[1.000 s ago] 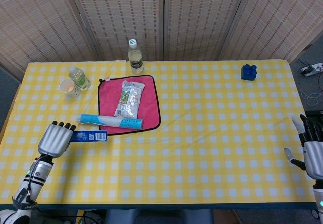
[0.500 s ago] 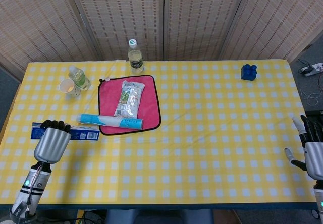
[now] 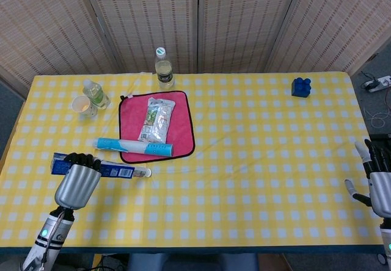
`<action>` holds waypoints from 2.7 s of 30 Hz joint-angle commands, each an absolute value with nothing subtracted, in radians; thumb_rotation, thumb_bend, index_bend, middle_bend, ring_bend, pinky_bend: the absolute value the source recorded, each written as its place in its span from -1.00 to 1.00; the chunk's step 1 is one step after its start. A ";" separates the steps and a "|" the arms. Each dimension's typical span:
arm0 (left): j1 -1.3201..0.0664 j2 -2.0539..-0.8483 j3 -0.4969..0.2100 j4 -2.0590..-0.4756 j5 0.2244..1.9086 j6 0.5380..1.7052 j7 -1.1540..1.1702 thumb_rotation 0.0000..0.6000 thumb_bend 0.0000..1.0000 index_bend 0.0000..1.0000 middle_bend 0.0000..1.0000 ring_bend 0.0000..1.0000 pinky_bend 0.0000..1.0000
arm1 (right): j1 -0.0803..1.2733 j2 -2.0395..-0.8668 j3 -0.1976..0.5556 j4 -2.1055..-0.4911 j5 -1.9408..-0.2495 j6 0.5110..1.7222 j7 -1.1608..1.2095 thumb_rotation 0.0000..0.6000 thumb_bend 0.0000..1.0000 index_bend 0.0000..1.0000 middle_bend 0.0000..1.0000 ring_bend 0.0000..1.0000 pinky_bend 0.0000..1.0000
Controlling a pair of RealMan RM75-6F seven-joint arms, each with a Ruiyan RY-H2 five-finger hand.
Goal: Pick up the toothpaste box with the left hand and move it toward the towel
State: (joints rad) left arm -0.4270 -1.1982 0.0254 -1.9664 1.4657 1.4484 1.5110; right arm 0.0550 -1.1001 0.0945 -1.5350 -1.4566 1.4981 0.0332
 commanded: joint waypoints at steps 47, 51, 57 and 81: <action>-0.415 -1.097 -0.050 -2.059 1.168 1.422 1.427 1.00 -0.30 -0.04 0.11 -0.12 -0.03 | 0.068 -1.109 0.094 -1.529 -1.456 1.471 0.031 1.00 -0.44 -1.00 -1.00 -1.00 -1.00; -0.422 -1.082 -0.017 -2.059 1.223 1.373 1.349 1.00 -0.30 -0.03 0.11 -0.12 -0.03 | 0.073 -1.110 0.093 -1.531 -1.458 1.468 0.027 1.00 -0.44 -1.00 -1.00 -1.00 -1.00; -0.452 -1.078 0.016 -2.031 1.327 1.278 1.209 1.00 -0.30 -0.04 0.11 -0.12 -0.03 | 0.075 -1.110 0.093 -1.533 -1.455 1.464 0.024 1.00 -0.44 -1.00 -1.00 -1.00 -1.00; -0.482 -1.140 0.036 -1.939 1.418 1.179 0.904 1.00 -0.30 -1.00 -1.00 -0.97 -0.78 | 0.076 -1.110 0.093 -1.520 -1.443 1.453 0.036 1.00 -0.44 -1.00 -1.00 -1.00 -1.00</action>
